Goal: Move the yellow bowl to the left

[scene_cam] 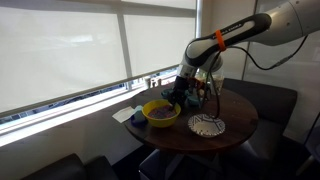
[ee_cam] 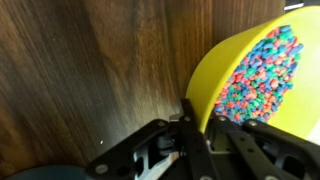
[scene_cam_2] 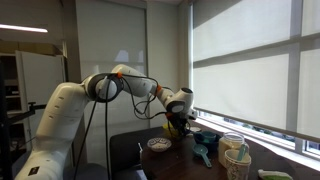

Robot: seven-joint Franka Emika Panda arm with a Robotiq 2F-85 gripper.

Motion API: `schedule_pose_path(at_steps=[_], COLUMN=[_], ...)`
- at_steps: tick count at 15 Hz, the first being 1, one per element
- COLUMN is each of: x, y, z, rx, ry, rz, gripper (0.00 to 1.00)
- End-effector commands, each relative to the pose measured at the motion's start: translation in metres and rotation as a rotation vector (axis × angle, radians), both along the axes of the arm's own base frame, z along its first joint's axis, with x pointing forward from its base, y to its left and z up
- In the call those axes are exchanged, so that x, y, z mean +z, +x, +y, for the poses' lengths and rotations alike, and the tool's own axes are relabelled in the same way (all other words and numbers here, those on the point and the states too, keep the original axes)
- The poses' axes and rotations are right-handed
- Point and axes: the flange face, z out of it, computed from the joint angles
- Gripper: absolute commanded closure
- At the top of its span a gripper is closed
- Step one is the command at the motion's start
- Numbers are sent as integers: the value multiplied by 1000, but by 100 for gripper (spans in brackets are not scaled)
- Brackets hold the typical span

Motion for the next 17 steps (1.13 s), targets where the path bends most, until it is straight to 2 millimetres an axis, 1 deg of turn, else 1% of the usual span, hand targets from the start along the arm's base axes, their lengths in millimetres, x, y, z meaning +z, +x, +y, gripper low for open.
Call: schedule_pose_path(at_steps=[1, 5, 6, 7, 8, 10, 12, 13, 14, 15, 16, 17], x=[10, -3, -4, -3, 6, 32, 68, 82, 99, 114, 95, 108], y=[-13, -19, -20, -21, -25, -35, -58, -68, -80, -93, -57, -66], z=[4, 3, 2, 0, -6, -23, -41, -46, -53, -53, -50, -53], rx=[14, 10, 4, -4, -17, -40, -48, -27, 9, 74, 17, 24], ry=[-11, -9, -2, -3, 1, 5, 19, 12, 5, -22, -13, -17], rz=[-17, 6, 8, 5, -15, -68, -142, -179, -223, -268, -201, -220], gripper=[97, 97, 63, 62, 55, 43, 29, 22, 14, 8, 0, 19])
